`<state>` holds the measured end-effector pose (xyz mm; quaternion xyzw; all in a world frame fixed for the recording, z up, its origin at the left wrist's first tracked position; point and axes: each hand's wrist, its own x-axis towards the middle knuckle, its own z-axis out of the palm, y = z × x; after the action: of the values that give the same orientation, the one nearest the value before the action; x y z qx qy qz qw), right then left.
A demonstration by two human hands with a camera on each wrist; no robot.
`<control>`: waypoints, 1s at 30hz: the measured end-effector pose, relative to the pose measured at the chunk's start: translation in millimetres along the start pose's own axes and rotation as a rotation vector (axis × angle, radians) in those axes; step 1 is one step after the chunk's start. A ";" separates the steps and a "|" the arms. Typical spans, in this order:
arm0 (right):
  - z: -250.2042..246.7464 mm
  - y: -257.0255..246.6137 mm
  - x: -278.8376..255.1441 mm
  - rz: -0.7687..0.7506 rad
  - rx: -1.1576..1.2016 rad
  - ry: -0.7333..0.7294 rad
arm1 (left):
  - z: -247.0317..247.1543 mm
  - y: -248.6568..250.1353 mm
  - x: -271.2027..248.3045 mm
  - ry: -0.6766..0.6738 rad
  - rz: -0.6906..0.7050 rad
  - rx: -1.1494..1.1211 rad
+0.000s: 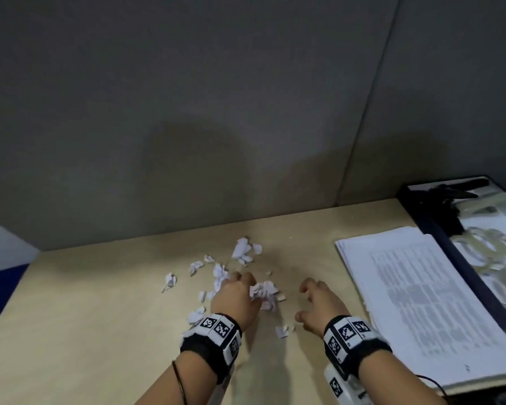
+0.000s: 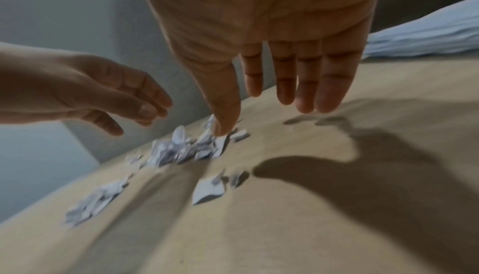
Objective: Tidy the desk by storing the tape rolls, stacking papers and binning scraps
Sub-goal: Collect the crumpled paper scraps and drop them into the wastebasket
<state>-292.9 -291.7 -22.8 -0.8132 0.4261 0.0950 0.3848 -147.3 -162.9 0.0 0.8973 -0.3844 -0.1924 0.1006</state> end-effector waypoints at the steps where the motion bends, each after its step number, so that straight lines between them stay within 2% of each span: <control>1: 6.8 -5.2 4.5 -0.025 -0.050 -0.008 | -0.6 -11.0 -2.3 0.001 -0.030 -0.005; 6: 32.9 -37.8 25.1 -0.077 -0.178 -0.061 | -7.5 -61.7 -26.0 -0.060 -0.196 -0.060; 11: 64.1 -69.9 40.7 -0.153 -0.239 -0.078 | 7.4 -98.3 -63.4 -0.305 -0.377 -0.061; 13: 75.7 -79.3 43.5 -0.196 -0.211 -0.091 | 15.4 -106.1 -68.2 -0.337 -0.399 -0.055; 16: 81.9 -85.3 45.0 -0.228 -0.129 -0.078 | 22.3 -113.4 -59.8 -0.266 -0.412 -0.137; 19: 68.7 -73.6 46.2 -0.203 -0.090 -0.003 | 27.2 -118.4 -40.7 -0.154 -0.340 -0.203; 21: 50.7 -55.4 49.6 -0.143 -0.131 0.119 | 28.2 -119.1 -27.2 -0.095 -0.268 -0.208; 24: 22.2 -23.5 54.2 0.042 -0.151 0.267 | 25.9 -117.8 -12.2 0.014 -0.208 -0.230; 27: 14.8 -8.2 55.4 0.139 -0.232 0.267 | 21.1 -121.2 -5.0 0.119 -0.233 -0.185; 30: 32.9 -16.2 58.7 0.062 -0.244 0.229 | 11.8 -135.1 4.3 0.278 -0.248 -0.165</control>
<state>-238.5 -299.3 -64.8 -0.8459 0.4773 0.0644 0.2291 -61.5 -74.0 -56.2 0.9443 -0.2363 -0.1085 0.2016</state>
